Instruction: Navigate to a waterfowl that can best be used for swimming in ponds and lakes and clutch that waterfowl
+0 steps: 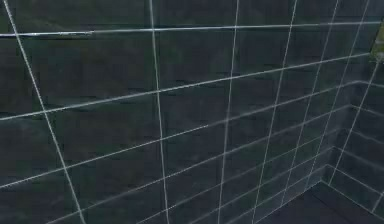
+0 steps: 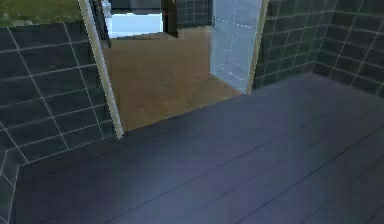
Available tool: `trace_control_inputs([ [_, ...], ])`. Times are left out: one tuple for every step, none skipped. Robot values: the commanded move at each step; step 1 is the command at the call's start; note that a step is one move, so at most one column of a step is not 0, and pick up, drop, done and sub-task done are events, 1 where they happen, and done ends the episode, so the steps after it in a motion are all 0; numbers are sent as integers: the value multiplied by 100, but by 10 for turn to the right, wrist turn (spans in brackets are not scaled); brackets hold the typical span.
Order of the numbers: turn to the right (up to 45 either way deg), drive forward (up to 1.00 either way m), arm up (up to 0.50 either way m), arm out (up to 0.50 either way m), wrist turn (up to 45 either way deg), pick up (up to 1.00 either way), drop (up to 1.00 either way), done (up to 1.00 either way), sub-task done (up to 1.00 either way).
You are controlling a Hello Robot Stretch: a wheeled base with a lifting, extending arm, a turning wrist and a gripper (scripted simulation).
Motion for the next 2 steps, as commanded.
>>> trace_control_inputs([
  [450,0,0,0,0,0,0,0,0],
  [420,0,0,0,0,0,0,0,0],
])
